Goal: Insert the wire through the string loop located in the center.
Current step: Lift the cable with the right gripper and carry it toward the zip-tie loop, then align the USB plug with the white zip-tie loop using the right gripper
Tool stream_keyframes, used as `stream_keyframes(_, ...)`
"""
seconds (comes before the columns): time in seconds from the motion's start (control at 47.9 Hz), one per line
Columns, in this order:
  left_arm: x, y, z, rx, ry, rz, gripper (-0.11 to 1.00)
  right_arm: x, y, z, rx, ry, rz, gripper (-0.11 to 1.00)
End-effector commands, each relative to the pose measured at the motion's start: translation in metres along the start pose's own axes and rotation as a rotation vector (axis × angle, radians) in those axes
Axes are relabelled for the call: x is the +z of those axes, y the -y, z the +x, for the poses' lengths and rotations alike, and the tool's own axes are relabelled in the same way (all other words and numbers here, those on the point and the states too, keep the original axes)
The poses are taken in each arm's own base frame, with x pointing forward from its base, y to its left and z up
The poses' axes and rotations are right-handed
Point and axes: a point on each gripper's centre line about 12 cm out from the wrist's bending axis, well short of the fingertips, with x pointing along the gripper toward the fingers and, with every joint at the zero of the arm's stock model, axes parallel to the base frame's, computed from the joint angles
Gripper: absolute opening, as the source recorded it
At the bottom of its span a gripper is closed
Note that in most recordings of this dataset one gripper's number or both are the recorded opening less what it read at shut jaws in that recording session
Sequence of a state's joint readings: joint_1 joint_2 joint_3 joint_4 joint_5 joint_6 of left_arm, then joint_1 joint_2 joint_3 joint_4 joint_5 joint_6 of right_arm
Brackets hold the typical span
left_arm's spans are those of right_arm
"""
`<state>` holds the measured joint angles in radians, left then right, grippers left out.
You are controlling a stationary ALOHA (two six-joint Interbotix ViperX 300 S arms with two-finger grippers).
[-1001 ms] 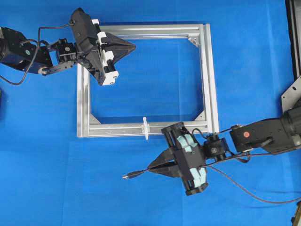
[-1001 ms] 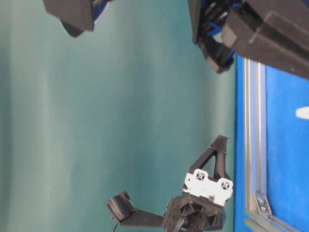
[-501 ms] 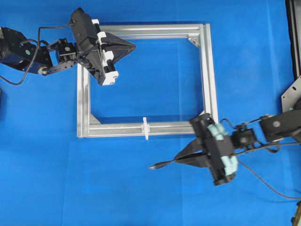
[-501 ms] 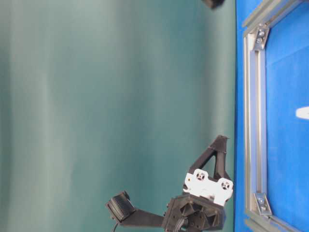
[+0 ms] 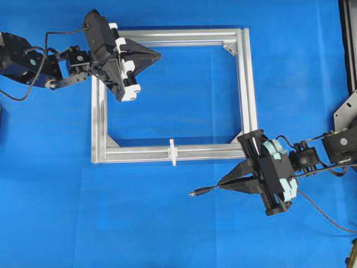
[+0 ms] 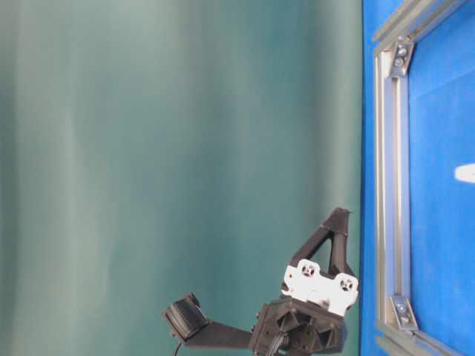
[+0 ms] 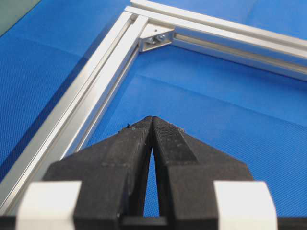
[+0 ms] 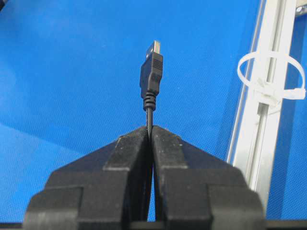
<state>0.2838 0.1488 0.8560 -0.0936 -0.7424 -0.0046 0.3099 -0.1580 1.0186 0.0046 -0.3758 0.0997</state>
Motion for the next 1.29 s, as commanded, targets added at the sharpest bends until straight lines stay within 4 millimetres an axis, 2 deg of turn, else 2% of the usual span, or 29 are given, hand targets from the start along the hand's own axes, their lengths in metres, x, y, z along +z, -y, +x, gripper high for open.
stream_keyframes(0.0, 0.015, 0.001, -0.002, -0.003, 0.044, -0.001, 0.00, 0.009, 0.005, -0.002, -0.015, 0.034, 0.010, -0.02)
stream_keyframes(0.501, 0.015, 0.001, -0.002, -0.003, 0.044, -0.001, 0.00, 0.006, 0.060, -0.003, -0.169, 0.025, 0.090, -0.02)
stream_keyframes(1.273, 0.015, 0.001, -0.002, -0.006, 0.046, 0.001, 0.00, 0.004, 0.064, -0.002, -0.180, 0.022, 0.096, -0.02)
